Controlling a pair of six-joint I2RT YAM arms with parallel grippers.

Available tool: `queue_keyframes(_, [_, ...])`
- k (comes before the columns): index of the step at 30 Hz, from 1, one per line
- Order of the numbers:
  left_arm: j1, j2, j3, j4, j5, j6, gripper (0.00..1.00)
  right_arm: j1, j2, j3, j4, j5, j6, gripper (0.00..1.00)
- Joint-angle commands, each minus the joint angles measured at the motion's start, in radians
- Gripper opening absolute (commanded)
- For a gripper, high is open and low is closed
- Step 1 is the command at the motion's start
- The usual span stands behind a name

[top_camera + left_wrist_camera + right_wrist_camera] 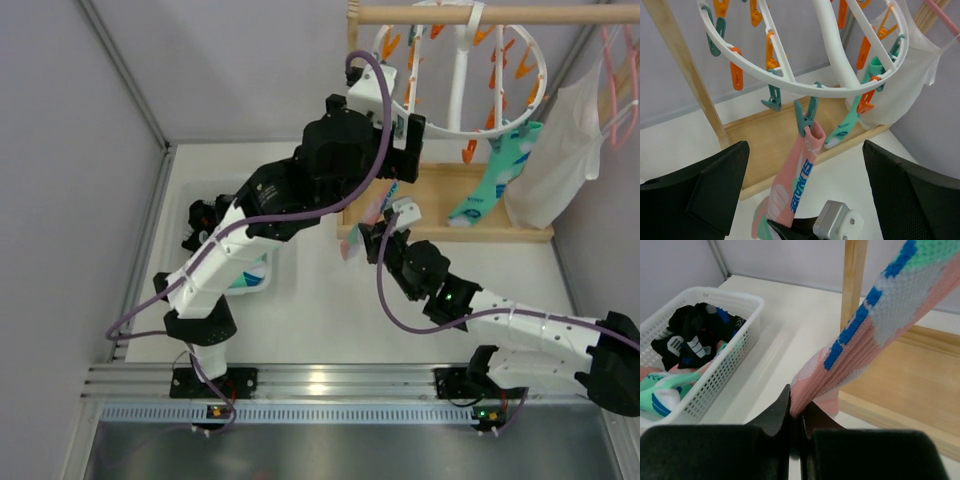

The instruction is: Remove the socks clipped to the hanger

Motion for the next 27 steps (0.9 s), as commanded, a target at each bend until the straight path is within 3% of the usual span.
queue_keyframes(1, [-0.004, 0.026, 0.012, 0.109, -0.035, 0.116, 0.99, 0.056, 0.05, 0.071, 0.023, 0.129, -0.011, 0.0])
queue_keyframes(8, [-0.001, 0.132, 0.008, 0.202, -0.161, 0.225, 0.98, 0.105, 0.119, 0.113, 0.041, 0.159, -0.011, 0.0])
queue_keyframes(19, [0.085, 0.172, 0.004, 0.219, -0.043, 0.208, 0.88, 0.119, 0.148, 0.151, 0.018, 0.139, -0.031, 0.0])
queue_keyframes(27, [0.079, 0.193, -0.011, 0.219, -0.087, 0.228, 0.87, 0.119, 0.199, 0.202, -0.017, 0.139, -0.047, 0.0])
